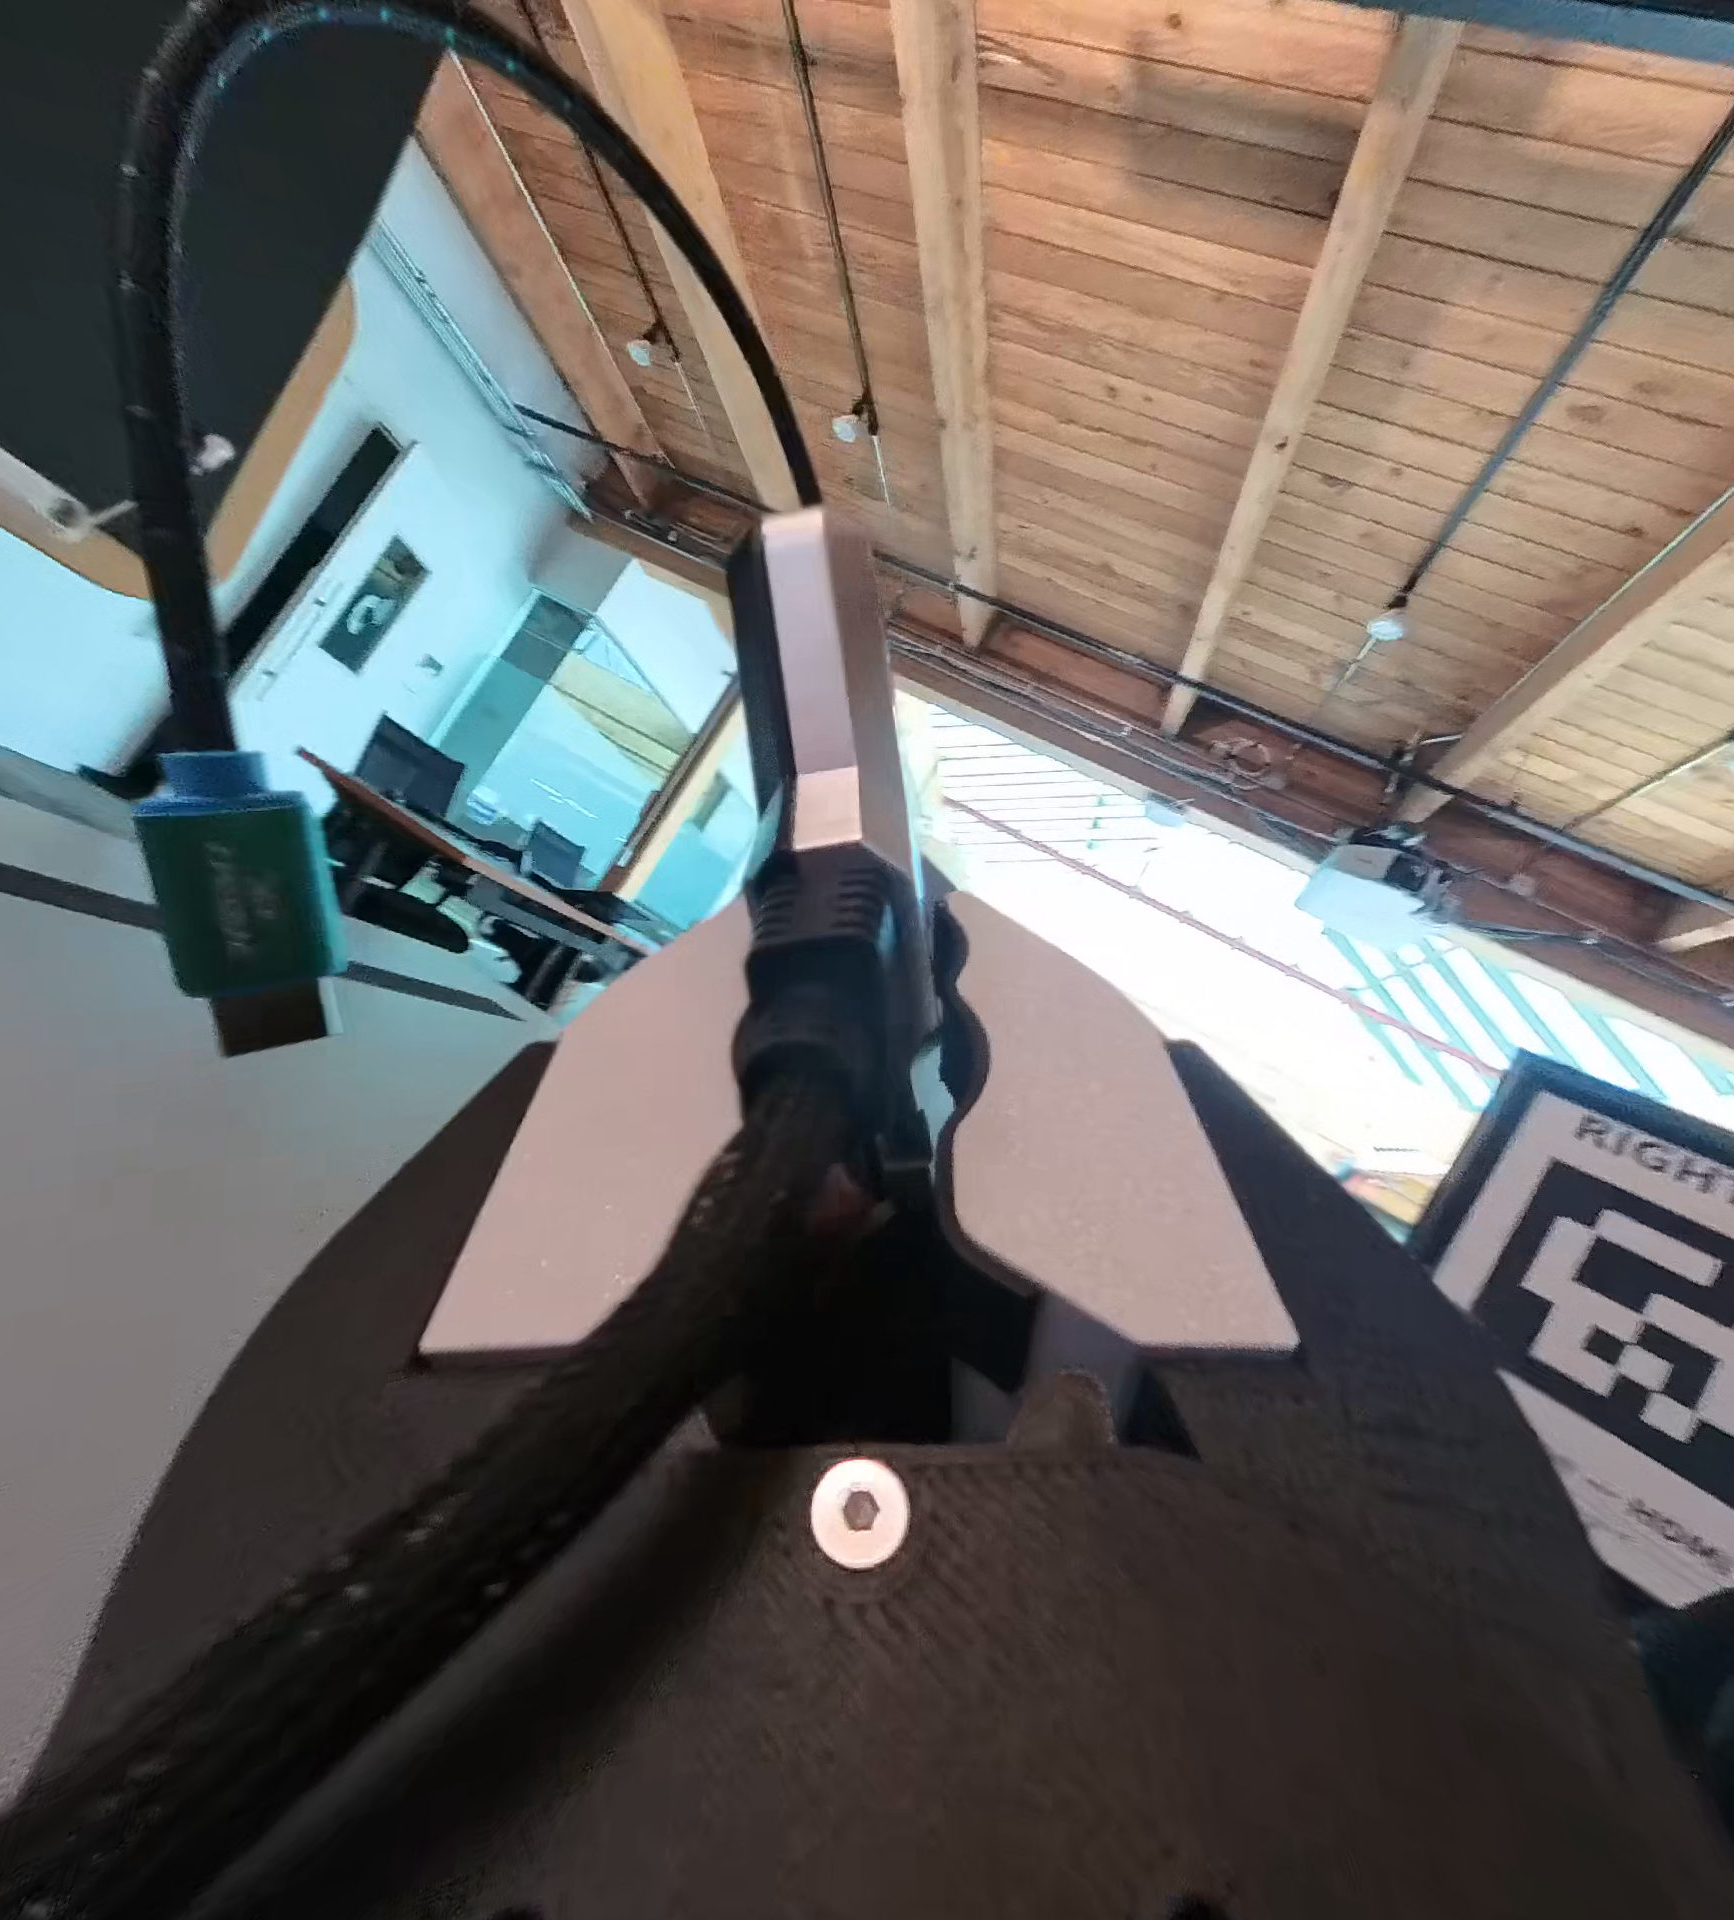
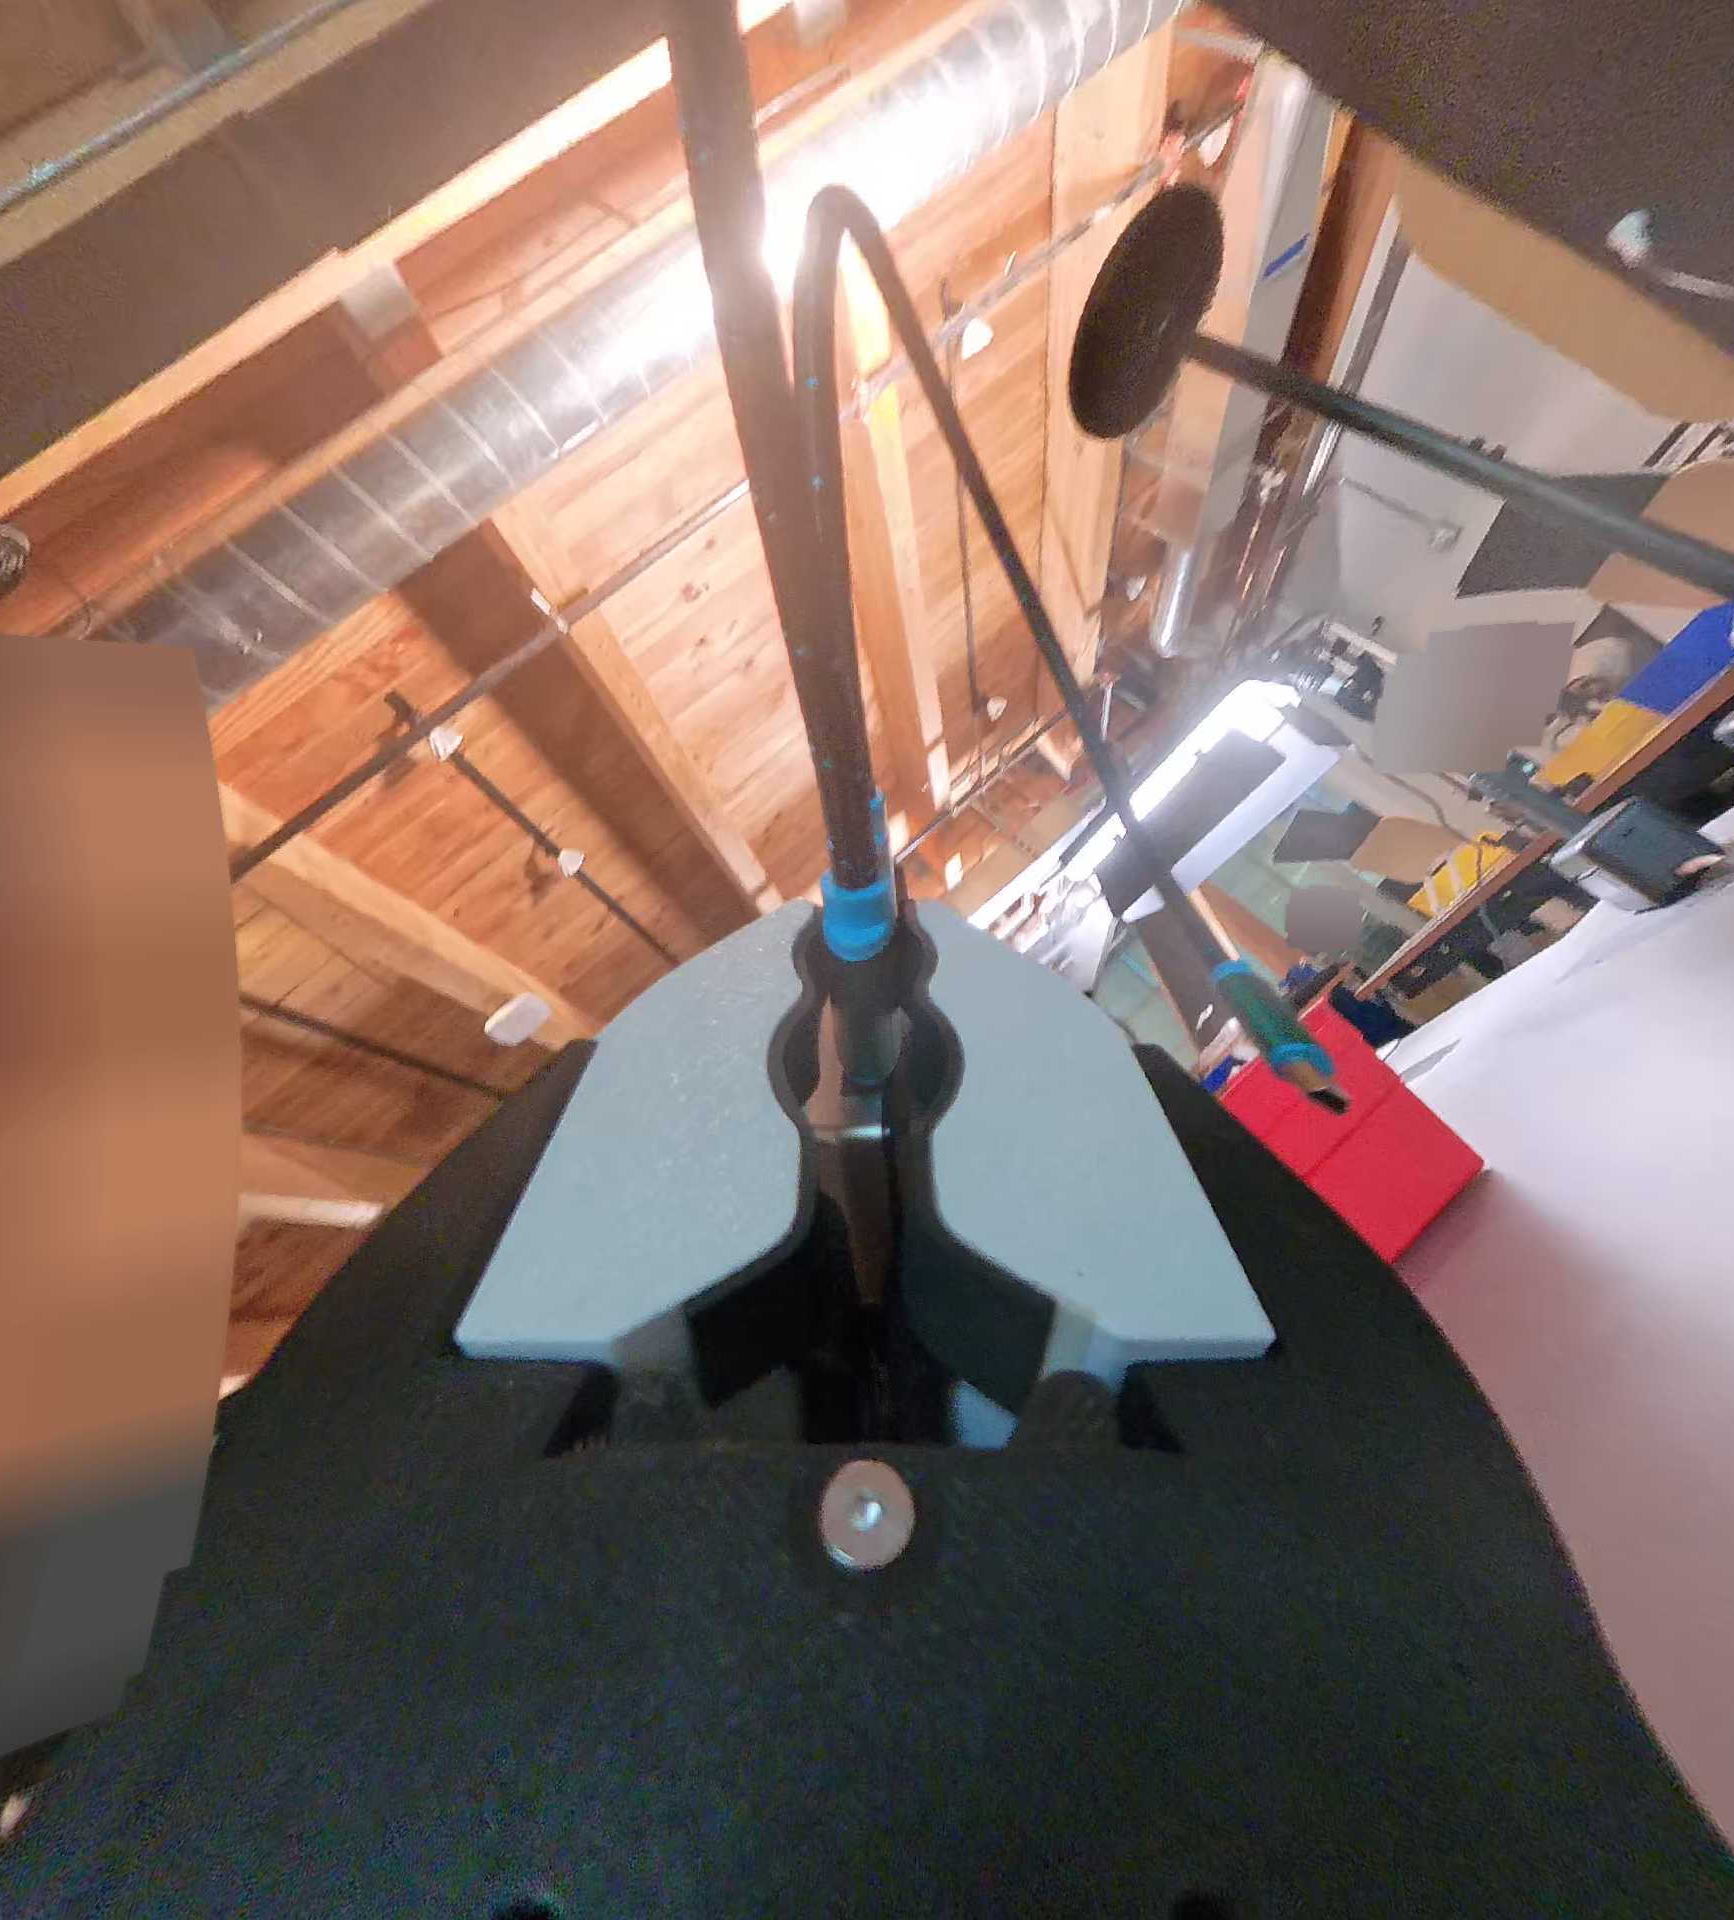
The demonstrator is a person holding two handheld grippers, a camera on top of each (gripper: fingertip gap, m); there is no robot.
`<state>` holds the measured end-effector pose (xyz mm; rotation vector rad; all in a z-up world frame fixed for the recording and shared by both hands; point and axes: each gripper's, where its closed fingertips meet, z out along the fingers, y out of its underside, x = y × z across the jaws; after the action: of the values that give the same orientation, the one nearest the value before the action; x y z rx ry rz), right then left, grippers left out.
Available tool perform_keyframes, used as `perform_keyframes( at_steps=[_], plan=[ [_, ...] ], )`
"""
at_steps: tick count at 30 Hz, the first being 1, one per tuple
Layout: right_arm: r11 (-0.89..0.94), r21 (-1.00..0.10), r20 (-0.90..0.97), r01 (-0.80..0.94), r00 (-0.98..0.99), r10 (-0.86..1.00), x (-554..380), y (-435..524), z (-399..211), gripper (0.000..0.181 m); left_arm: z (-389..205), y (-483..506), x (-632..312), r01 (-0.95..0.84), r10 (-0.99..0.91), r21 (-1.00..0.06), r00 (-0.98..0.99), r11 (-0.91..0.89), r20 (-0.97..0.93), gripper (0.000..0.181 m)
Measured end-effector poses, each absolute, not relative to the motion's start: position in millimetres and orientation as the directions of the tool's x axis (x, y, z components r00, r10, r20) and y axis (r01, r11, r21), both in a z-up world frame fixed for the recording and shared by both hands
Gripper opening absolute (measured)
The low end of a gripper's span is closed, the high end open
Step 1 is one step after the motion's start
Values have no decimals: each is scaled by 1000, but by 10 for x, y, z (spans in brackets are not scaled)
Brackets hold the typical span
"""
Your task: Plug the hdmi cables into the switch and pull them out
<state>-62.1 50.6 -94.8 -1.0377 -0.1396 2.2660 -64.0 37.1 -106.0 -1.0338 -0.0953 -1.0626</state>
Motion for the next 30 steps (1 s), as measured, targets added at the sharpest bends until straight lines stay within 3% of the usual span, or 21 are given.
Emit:
perform_keyframes(
  at_steps=[9,11,16,19,23,26,30],
  plan=[
    [-608,-689,-498,-393,-353,792,-806,133,-999,13,-914,171,-952,925,-796,-378,263,46,546,22],
    [-633,-668,-518,-391,-367,773,-813,132,-1009,13,-905,165,-977,923,-791,-377,282,70,543,23],
    [-819,-462,-638,-340,-515,573,-749,261,-1048,17,-1005,285,-868,899,-741,-438,304,14,599,24],
    [-782,-521,-640,-344,-450,624,-781,267,-1089,17,-1038,296,-872,891,-729,-455,309,-4,611,24],
    [-725,-625,-640,-288,-342,688,-859,244,-1206,34,-1150,390,-821,855,-669,-517,358,-45,651,21],
    [-745,-641,-667,-186,-345,660,-953,151,-1312,22,-1151,390,-808,855,-671,-517,354,-50,651,22],
    [-731,-639,-652,-239,-335,680,-908,202,-1271,20,-1133,399,-788,839,-668,-543,391,-23,633,22]
  ],
)
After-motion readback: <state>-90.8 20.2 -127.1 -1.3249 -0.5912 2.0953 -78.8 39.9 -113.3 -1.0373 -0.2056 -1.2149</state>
